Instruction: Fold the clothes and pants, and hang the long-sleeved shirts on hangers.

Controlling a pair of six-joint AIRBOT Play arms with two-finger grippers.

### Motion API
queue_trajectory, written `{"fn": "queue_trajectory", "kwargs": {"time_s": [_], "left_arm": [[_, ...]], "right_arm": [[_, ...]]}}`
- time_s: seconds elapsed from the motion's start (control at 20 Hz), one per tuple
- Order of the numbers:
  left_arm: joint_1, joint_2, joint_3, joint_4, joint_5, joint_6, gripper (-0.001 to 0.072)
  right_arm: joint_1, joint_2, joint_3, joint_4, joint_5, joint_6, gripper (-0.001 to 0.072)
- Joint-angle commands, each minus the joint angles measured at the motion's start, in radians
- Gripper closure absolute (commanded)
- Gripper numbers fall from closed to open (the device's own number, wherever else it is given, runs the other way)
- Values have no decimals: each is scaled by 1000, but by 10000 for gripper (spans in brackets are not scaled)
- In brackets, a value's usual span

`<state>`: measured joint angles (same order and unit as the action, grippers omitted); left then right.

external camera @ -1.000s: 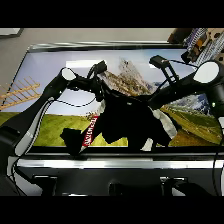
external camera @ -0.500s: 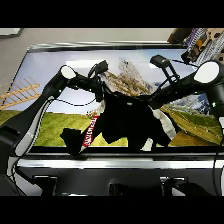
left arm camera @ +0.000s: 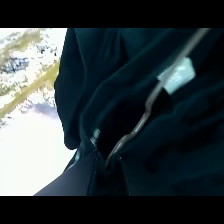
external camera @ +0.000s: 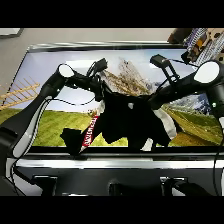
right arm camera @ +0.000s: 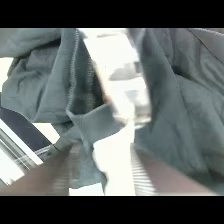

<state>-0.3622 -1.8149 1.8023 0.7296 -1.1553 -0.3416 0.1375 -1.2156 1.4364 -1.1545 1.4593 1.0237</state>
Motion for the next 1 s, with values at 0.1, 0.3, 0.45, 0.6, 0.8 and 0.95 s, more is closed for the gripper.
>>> {"fn": "queue_trajectory", "kwargs": {"time_s": [0.1, 0.3, 0.45, 0.6, 0.8, 0.95], "left_arm": [[31, 61, 1, 8, 3, -26, 683], [32, 117, 1, 16, 3, -28, 684], [29, 187, 1, 35, 3, -53, 684], [15, 272, 1, 42, 0, -52, 684], [-23, 391, 0, 86, -48, -92, 684], [-54, 444, 0, 124, -59, -98, 684]], "right_arm": [[0, 95, 42, -194, 20, 106, 196], [-79, 251, 60, -298, 55, 175, 198], [-239, 345, 55, -293, 73, 192, 201], [-347, 384, 39, -266, 74, 175, 225], [-359, 362, -5, -230, -30, 38, 207], [-358, 259, -32, -101, -113, -67, 57]]}}
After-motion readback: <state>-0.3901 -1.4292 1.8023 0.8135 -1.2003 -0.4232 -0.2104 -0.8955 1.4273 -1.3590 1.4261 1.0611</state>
